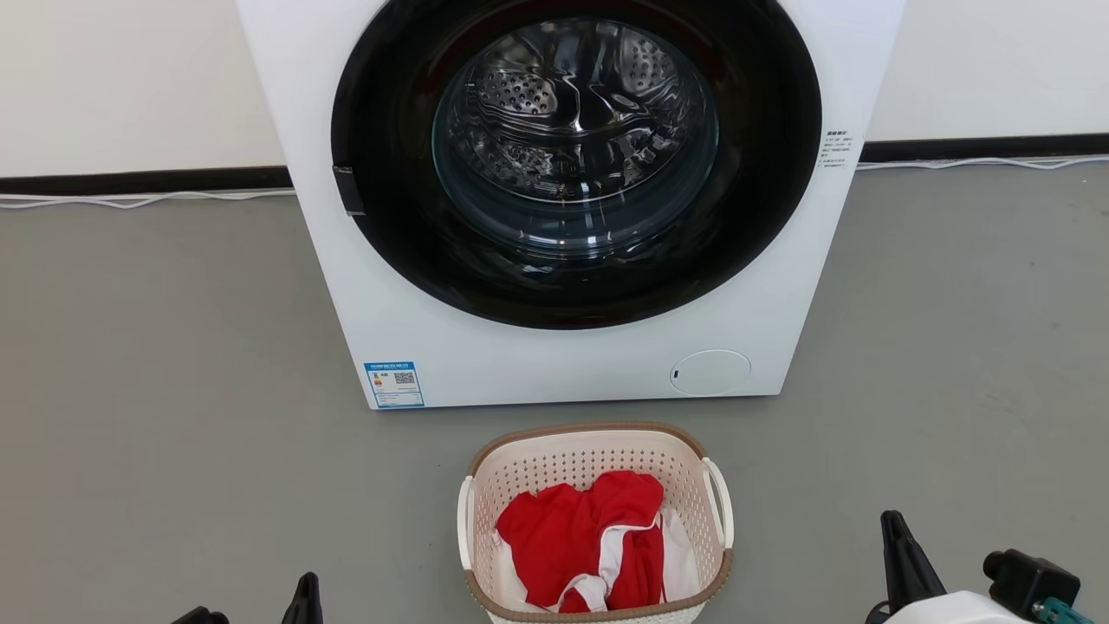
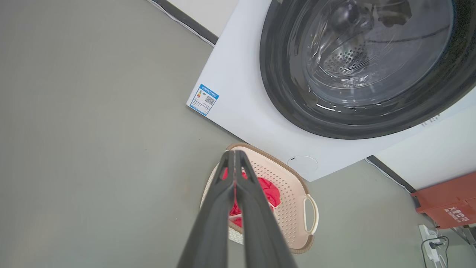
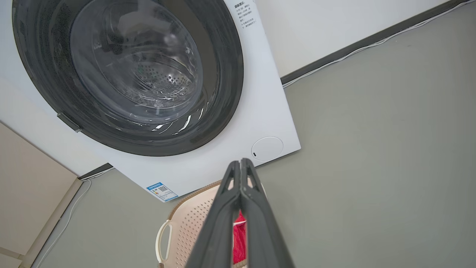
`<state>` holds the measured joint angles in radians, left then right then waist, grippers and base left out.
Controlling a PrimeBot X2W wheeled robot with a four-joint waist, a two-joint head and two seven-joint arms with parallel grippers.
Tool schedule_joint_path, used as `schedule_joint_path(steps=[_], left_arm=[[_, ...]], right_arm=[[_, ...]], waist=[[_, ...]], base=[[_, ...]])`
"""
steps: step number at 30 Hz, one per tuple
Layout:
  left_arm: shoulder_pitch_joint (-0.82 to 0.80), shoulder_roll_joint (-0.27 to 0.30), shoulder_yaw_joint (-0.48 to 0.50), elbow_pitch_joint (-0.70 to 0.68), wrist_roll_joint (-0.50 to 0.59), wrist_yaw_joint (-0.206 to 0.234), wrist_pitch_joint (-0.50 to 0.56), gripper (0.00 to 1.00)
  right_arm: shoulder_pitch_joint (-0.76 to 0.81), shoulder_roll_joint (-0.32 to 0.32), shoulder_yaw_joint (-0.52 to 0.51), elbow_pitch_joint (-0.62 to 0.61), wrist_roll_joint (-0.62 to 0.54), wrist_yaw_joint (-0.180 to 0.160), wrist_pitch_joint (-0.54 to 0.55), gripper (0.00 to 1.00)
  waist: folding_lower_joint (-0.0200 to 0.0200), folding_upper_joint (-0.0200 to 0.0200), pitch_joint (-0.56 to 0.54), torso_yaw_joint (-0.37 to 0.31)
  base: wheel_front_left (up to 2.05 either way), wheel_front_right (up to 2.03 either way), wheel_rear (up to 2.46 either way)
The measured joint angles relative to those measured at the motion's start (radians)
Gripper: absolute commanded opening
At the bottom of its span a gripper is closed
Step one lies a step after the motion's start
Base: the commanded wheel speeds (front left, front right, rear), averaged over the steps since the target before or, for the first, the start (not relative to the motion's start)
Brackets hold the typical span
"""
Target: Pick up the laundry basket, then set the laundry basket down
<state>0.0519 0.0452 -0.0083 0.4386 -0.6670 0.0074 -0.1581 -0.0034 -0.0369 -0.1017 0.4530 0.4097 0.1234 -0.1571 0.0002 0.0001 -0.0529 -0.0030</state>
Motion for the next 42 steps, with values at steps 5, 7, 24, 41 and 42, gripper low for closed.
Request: schedule_joint_path(steps=[5,7,24,41,42], left_arm=[[-0.003,0.0,0.004,-0.009,-0.045,-0.009,0.011,0.0],[-0.006,0.0,0.005,-0.013,-0.071,-0.009,0.018,0.0],[-0.021,-0.001,0.022,-0.04,-0.234,-0.035,0.067,0.0],[-0.043,-0.002,0.039,-0.069,-0.404,-0.054,0.116,0.0],[-0.043,-0.002,0.039,-0.069,-0.404,-0.054,0.116,0.0]], right_arm=[[-0.001,0.0,-0.001,-0.012,0.062,0.0,0.015,0.0],[-0.002,0.0,-0.002,-0.016,0.088,0.0,0.021,0.0],[-0.004,0.0,-0.012,-0.048,0.303,0.0,0.069,0.0],[-0.022,0.0,-0.018,-0.08,0.518,0.0,0.118,0.0],[-0.022,0.0,-0.018,-0.08,0.518,0.0,0.118,0.0]], waist=[[0.0,0.0,0.003,0.0],[-0.0001,0.0,0.004,0.0],[-0.0001,0.0,0.014,0.001],[-0.0002,0.0,0.025,0.001],[-0.0002,0.0,0.025,0.001]], base=[[0.0,0.0,0.0],[0.0,0.0,0.0],[0.0,0.0,0.0],[0.0,0.0,0.0],[0.0,0.0,0.0]])
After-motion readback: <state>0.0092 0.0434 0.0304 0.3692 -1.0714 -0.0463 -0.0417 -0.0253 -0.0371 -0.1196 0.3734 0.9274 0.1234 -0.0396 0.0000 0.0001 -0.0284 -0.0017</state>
